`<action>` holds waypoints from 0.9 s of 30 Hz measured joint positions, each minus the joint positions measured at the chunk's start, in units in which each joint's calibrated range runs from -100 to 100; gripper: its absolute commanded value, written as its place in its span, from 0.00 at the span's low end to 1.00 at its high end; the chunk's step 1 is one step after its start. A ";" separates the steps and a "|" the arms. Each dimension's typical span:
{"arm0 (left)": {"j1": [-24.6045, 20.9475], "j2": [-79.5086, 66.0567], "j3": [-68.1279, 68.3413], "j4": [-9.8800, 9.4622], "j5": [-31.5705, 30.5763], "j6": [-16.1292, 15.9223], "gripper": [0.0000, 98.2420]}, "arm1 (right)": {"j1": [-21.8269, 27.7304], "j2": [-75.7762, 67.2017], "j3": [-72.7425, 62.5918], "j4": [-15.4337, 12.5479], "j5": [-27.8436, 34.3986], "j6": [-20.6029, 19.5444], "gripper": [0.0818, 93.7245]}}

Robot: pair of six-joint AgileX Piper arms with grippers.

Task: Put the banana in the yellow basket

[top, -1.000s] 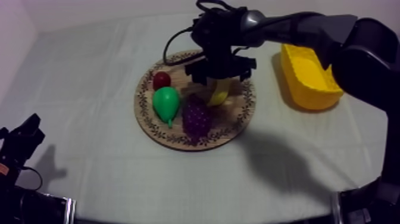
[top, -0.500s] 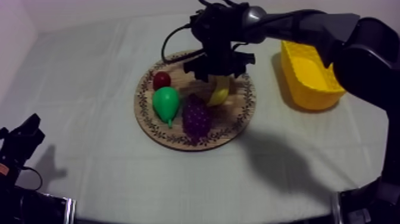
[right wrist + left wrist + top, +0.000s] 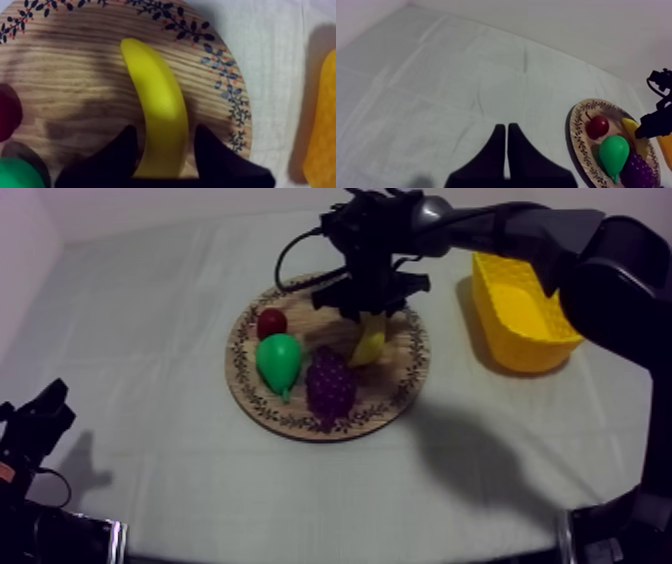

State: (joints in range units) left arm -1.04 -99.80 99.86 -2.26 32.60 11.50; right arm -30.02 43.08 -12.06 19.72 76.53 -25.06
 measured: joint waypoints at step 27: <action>0.00 0.00 0.00 0.00 0.00 0.00 0.00 | 0.74 -4.25 -1.50 -0.73 1.56 3.06 0.15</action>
State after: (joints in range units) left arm -1.04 -99.80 99.86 -2.26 32.60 11.50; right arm -29.28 38.82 -13.56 18.99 78.09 -22.00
